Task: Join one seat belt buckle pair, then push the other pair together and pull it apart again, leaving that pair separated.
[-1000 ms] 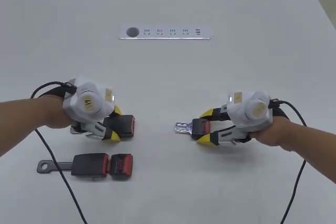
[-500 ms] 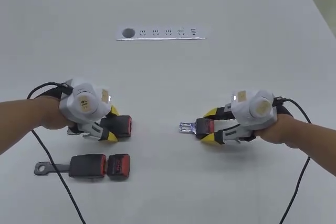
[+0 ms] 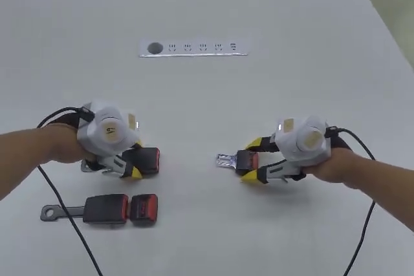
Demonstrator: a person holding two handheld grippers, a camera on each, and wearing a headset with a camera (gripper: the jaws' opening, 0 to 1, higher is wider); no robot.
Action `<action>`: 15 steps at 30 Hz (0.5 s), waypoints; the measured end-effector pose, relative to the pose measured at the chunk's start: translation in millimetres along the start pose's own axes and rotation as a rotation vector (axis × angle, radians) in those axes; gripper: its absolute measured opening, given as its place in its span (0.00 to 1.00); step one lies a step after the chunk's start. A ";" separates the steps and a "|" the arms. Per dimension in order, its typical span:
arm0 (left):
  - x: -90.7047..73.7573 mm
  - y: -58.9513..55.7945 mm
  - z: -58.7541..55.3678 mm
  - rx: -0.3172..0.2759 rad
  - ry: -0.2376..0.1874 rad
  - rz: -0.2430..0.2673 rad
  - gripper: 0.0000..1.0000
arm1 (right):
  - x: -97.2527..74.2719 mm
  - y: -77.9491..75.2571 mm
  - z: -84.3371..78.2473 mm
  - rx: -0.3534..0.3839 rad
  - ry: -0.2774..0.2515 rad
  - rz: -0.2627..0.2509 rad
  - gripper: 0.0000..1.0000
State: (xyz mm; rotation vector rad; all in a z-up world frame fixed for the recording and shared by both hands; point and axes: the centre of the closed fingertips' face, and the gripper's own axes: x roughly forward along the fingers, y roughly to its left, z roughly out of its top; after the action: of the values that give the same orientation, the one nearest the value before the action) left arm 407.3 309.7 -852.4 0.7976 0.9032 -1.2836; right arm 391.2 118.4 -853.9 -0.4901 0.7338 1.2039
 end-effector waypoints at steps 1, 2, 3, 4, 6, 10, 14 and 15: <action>-1.7 -1.6 4.1 -0.018 -0.024 -0.006 0.48 | -0.8 -2.7 2.8 0.013 -0.015 -0.022 0.49; -4.0 -2.4 7.6 -0.033 -0.044 -0.007 0.53 | -2.1 -5.0 4.7 0.028 -0.028 -0.045 0.52; -7.8 -0.9 10.9 -0.057 -0.065 0.009 0.56 | -3.8 -7.7 6.6 0.048 -0.038 -0.067 0.54; -10.1 0.9 11.4 -0.075 -0.070 0.022 0.60 | -5.1 -8.7 8.4 0.060 -0.049 -0.083 0.56; -16.5 7.2 13.8 -0.132 -0.097 0.065 0.67 | -9.0 -14.6 12.2 0.083 -0.072 -0.141 0.59; -33.9 20.1 21.2 -0.338 -0.208 0.137 0.79 | -17.2 -25.6 22.9 0.140 -0.132 -0.264 0.72; -51.2 27.5 14.7 -0.486 -0.268 0.224 0.86 | -24.4 -26.2 32.3 0.230 -0.190 -0.363 0.77; -53.9 27.4 13.7 -0.512 -0.284 0.236 0.89 | -24.9 -25.8 32.7 0.237 -0.188 -0.378 0.80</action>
State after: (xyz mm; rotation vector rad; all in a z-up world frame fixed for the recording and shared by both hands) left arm 433.0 324.6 -798.0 0.2963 0.8278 -0.8740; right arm 419.3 117.0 -814.4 -0.2964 0.5813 0.7853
